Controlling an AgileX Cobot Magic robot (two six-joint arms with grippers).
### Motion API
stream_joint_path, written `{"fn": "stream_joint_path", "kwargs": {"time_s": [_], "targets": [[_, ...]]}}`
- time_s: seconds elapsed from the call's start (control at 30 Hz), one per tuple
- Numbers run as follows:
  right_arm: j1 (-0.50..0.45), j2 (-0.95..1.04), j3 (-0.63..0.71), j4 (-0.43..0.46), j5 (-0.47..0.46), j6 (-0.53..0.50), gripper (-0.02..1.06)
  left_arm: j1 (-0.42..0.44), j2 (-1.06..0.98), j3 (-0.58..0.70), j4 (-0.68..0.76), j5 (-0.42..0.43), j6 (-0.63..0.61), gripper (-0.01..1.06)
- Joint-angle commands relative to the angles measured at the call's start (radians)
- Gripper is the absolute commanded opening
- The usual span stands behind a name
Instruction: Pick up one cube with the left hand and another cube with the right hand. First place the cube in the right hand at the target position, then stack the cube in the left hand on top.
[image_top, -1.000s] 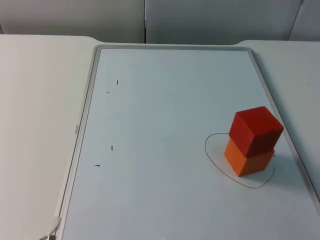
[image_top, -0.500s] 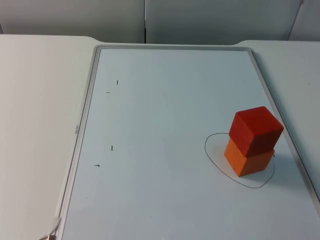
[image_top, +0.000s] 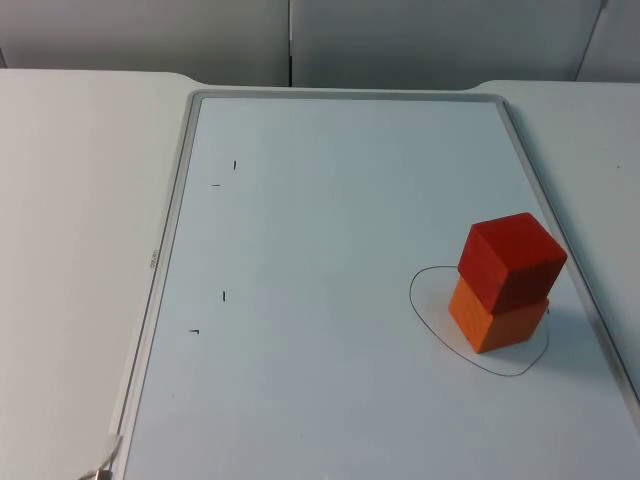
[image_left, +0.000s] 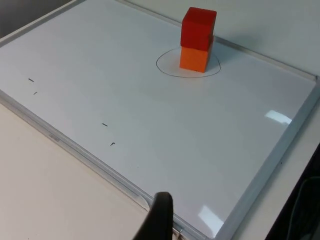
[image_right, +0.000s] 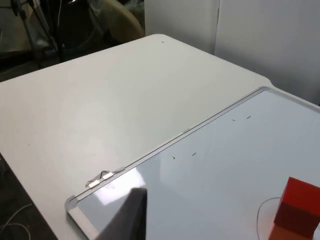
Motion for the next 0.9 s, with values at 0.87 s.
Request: {"fn": "stream_joint_path", "kwargs": {"time_s": [0.87], "targets": [[-0.004, -0.008, 0.004, -0.023, 0.109, 0.028, 1.05, -0.007, -0.004, 0.012, 0.0, -0.026, 0.005, 1.05]]}}
